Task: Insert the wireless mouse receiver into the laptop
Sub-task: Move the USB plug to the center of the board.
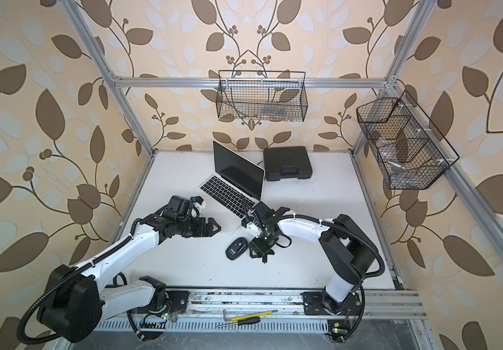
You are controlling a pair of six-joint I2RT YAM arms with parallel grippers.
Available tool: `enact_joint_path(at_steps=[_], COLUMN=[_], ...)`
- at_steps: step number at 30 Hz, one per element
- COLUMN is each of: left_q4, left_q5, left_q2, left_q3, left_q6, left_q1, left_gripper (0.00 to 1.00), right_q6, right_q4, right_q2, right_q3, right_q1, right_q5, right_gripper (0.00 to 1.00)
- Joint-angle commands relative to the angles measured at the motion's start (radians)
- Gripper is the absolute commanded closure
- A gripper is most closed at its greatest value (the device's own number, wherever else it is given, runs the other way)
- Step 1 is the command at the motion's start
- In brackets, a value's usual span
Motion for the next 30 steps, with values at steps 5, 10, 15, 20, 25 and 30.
enact_joint_path(at_steps=[5, 10, 15, 20, 25, 30], left_q4=[0.009, 0.023, 0.024, 0.025, 0.027, 0.027], left_q5=[0.035, 0.058, 0.086, 0.093, 0.099, 0.089], left_q2=[0.0, 0.013, 0.033, 0.038, 0.049, 0.041], left_q3=[0.008, 0.007, 0.012, 0.013, 0.016, 0.011], left_q6=[-0.005, -0.009, -0.005, -0.003, -0.001, -0.008], left_q1=[0.01, 0.01, 0.01, 0.01, 0.012, 0.022], left_gripper=[0.05, 0.05, 0.05, 0.05, 0.05, 0.05], right_q6=[-0.177, -0.291, -0.367, -0.417, -0.469, -0.49], right_q4=[-0.095, -0.142, -0.166, -0.145, -0.119, -0.108], right_q2=[0.027, 0.033, 0.055, 0.044, 0.073, 0.099], right_q3=[0.069, 0.11, 0.137, 0.111, 0.103, 0.103], right_q1=[0.031, 0.034, 0.04, 0.047, 0.074, 0.078], right_q5=[0.138, 0.214, 0.19, 0.219, 0.266, 0.273], right_gripper=[0.48, 0.56, 0.52, 0.51, 0.55, 0.61])
